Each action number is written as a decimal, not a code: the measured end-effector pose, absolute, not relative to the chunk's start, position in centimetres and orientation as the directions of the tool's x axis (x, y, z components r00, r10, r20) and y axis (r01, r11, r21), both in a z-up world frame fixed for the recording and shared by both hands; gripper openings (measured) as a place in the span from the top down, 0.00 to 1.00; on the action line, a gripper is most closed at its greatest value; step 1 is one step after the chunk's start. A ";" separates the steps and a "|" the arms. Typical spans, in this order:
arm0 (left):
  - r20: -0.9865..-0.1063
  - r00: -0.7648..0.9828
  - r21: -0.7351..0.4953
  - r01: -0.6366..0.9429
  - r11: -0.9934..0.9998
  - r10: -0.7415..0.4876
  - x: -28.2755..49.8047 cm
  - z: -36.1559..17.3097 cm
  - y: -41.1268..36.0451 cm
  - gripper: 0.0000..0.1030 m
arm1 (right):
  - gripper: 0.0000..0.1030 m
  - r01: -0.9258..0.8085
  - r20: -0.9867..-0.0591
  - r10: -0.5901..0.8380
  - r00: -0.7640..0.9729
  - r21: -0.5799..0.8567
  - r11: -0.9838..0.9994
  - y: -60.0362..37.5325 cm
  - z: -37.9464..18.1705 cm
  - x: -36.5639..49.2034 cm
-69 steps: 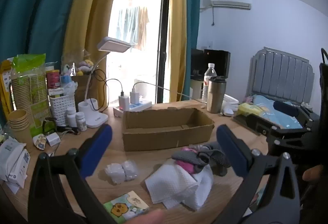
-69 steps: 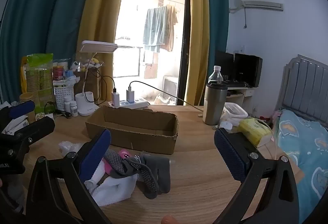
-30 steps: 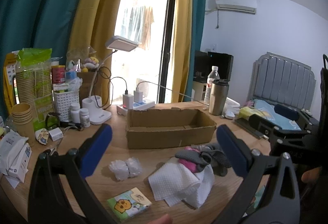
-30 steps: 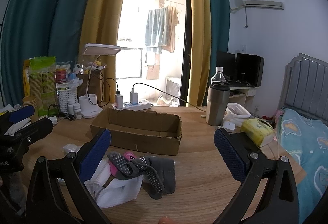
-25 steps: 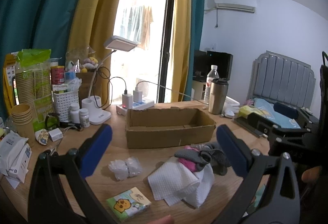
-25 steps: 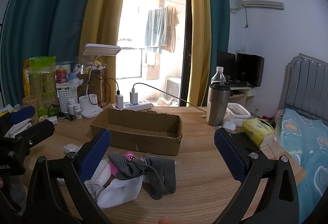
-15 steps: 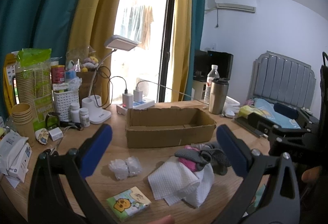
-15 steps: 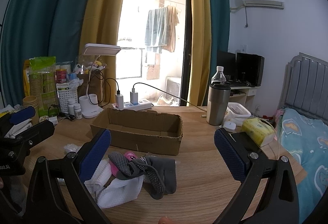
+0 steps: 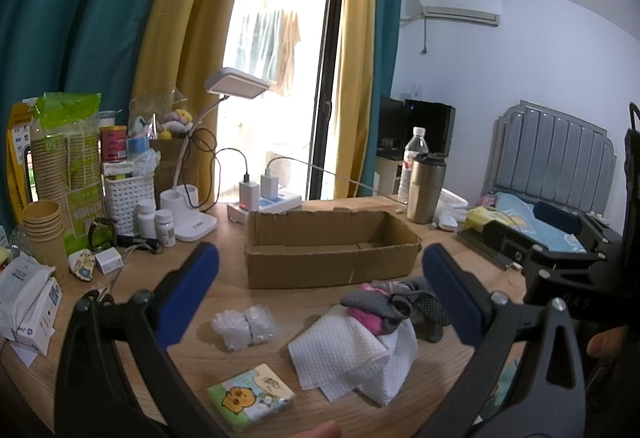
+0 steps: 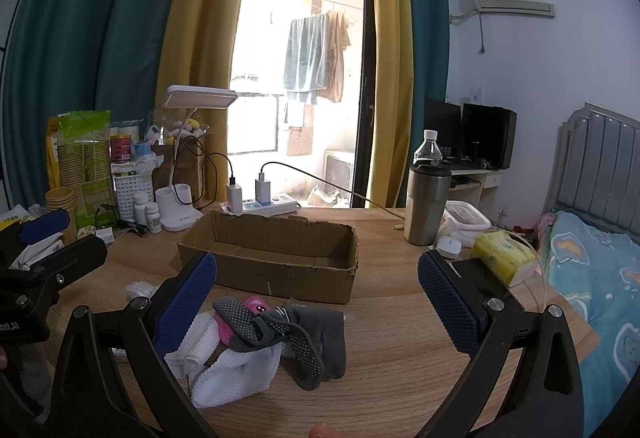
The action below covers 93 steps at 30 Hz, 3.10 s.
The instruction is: Organize soft objects
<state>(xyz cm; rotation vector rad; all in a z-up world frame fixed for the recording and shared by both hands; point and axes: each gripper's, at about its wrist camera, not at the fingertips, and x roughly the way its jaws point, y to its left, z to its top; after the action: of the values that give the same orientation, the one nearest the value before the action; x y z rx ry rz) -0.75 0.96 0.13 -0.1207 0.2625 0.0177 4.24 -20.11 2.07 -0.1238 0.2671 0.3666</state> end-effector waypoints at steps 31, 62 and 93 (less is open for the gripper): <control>-0.260 0.966 -0.119 -0.034 0.992 0.002 -0.8 0.0 1.0 0.00 | 0.00 -0.373 -0.286 0.339 0.896 -0.073 0.925 -19.9 2.0 4.3; -0.647 0.759 -0.085 -0.165 0.983 0.072 2.8 -10.9 3.7 0.01 | 0.01 -0.364 -0.508 0.312 0.803 -0.003 0.932 -19.9 -4.9 10.0; -0.694 0.719 -0.081 -0.108 0.991 0.022 4.3 -11.2 3.9 0.25 | 0.60 -0.493 -0.642 0.451 0.620 0.128 0.861 -16.8 -7.2 14.6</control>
<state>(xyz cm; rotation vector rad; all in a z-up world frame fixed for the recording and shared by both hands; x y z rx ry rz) 4.32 3.87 -11.22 -0.1191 0.7649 0.0719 14.57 -16.82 -7.15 -0.0623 0.7199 0.5430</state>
